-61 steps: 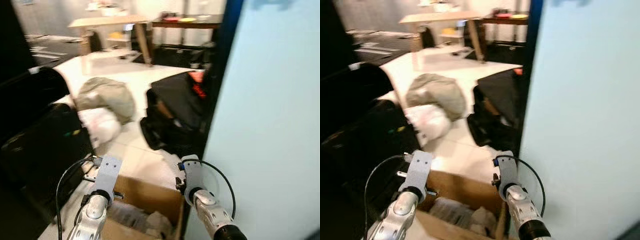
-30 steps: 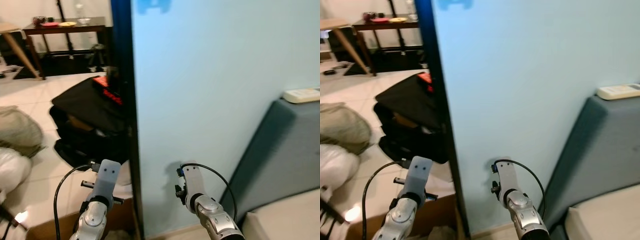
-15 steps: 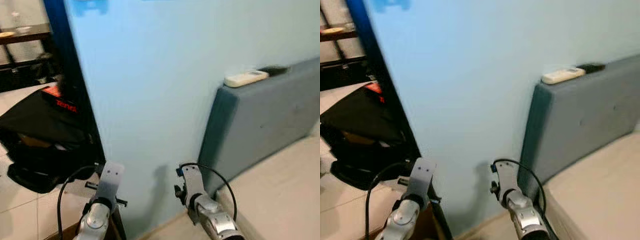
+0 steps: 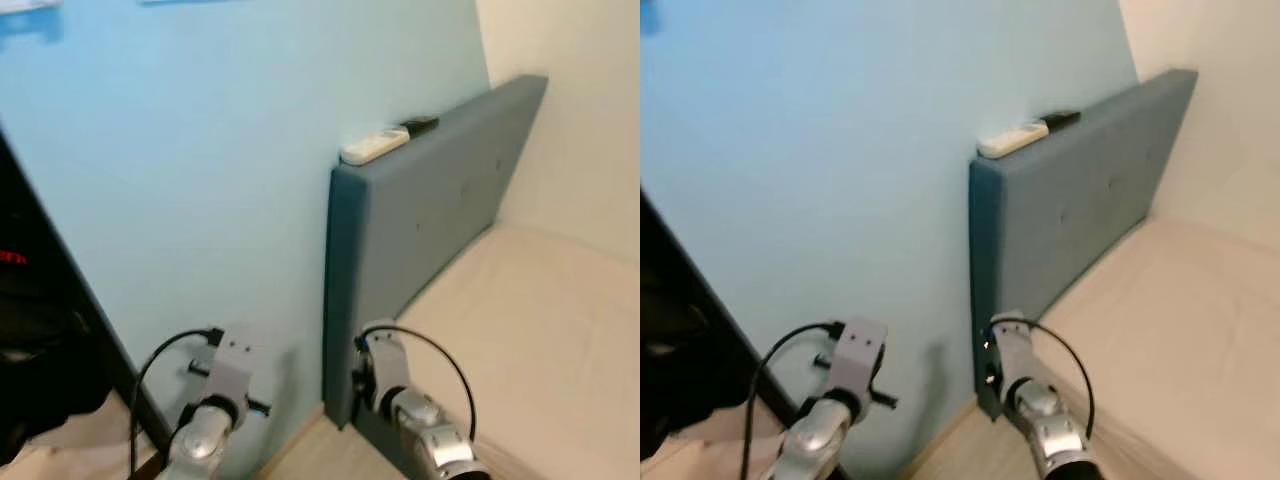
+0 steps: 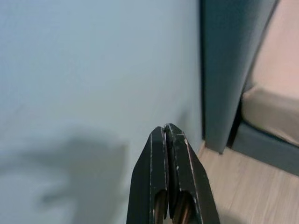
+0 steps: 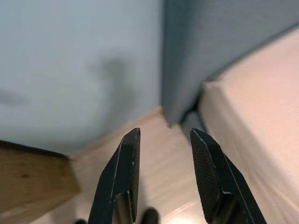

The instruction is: Clean up the room

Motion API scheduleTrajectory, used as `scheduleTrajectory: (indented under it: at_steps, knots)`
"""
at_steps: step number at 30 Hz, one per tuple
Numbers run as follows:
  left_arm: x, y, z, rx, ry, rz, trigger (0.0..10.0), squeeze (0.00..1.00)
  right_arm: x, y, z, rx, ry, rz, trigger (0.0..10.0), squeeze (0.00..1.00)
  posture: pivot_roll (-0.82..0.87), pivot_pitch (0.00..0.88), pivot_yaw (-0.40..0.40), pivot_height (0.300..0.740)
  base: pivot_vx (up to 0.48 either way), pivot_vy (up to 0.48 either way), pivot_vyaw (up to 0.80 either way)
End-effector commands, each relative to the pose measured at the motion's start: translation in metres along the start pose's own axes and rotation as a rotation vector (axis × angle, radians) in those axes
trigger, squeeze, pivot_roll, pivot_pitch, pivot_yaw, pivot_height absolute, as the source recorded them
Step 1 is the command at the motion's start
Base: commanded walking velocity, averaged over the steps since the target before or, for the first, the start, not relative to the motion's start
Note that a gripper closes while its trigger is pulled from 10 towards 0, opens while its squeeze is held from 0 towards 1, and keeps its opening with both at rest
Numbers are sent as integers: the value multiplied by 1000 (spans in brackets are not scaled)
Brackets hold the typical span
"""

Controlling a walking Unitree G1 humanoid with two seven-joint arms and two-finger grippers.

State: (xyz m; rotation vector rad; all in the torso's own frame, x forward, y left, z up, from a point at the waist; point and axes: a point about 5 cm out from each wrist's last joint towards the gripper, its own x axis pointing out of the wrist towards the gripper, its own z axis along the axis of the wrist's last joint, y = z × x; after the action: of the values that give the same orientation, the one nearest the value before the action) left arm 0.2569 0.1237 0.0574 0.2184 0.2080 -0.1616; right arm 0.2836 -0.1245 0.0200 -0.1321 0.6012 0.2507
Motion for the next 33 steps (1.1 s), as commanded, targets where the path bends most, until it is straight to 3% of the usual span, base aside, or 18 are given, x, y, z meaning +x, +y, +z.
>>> scheduleTrajectory:
  at_steps: [1,14,15,18,33]
  knots:
    - [1,5,-4,2,23,48,10000,0,-1,-1,1,-20,-10,-4,10000,0,-22,0,5,740,0,0,-800]
    - [2,11,-11,-8,56,159,10000,0,-2,-7,6,-103,-13,23,10000,0,-33,0,-76,740,0,0,-800]
    - [0,12,-12,-16,59,179,10000,0,0,-7,7,-120,-15,32,10000,0,-18,0,-118,740,0,0,-800]
    - [-5,15,-15,-30,66,218,10000,0,2,-5,9,-149,-19,50,10000,0,-10,0,-134,740,0,0,-800]
    - [-6,16,-12,-44,42,221,10000,0,3,0,13,-134,-44,43,10000,0,-11,0,-112,740,0,0,-800]
